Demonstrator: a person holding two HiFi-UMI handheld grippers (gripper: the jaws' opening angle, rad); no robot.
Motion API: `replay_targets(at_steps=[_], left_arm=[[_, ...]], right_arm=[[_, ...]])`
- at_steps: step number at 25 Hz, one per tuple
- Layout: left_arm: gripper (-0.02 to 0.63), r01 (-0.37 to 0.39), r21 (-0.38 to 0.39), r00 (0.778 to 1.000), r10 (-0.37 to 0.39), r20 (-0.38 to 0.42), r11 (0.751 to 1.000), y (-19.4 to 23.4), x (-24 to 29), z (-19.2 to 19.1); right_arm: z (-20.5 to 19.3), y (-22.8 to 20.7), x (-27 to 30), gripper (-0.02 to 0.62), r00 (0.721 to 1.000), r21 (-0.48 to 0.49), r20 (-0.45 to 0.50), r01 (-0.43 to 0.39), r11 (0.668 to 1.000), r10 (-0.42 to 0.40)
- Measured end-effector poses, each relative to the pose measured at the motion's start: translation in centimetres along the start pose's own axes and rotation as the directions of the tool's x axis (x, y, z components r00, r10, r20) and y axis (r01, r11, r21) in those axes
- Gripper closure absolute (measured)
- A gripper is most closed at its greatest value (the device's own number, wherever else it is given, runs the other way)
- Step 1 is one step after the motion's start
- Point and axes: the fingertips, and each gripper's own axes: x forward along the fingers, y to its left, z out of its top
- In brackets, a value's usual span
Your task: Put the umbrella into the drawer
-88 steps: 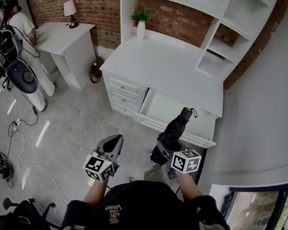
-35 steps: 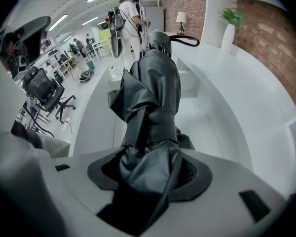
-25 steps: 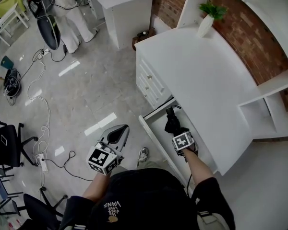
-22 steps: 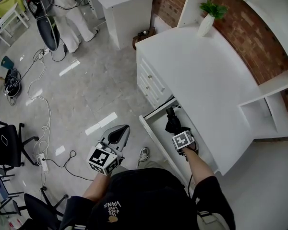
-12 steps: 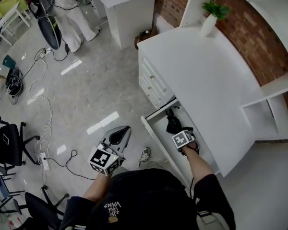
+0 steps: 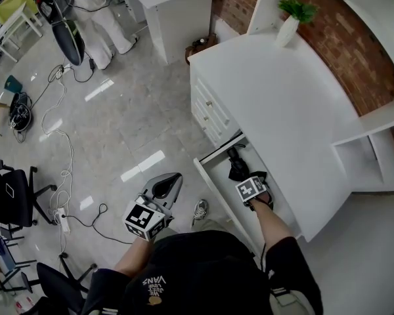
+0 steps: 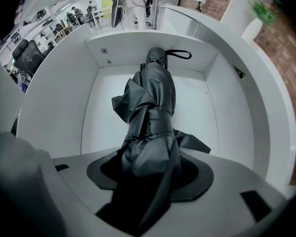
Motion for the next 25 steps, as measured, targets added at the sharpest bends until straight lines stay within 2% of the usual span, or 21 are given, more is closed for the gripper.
replay_targets(at_steps=[12,18,25], left_arm=[[0.598,0.026,0.000,1.000,-0.026,-0.012,1.000,-0.2,0.7,-0.2],[0.598,0.035,0.000,0.999,-0.035,-0.020,0.999,-0.2,0.6,-0.4],[0.598,0.057,0.004,0.998,-0.057,-0.021,0.998,-0.4,0.7,-0.2]], right_arm=[[0.2,0.1,0.1,0.321,1.000,0.034,0.031,0.003,0.999,-0.004],[0.4,0.4,-0.4,0.308,0.997,0.085,0.071,-0.022,0.996,0.016],[0.5,0.6,-1.0,0.307,0.996,0.099,0.094,-0.005,0.995,-0.004]])
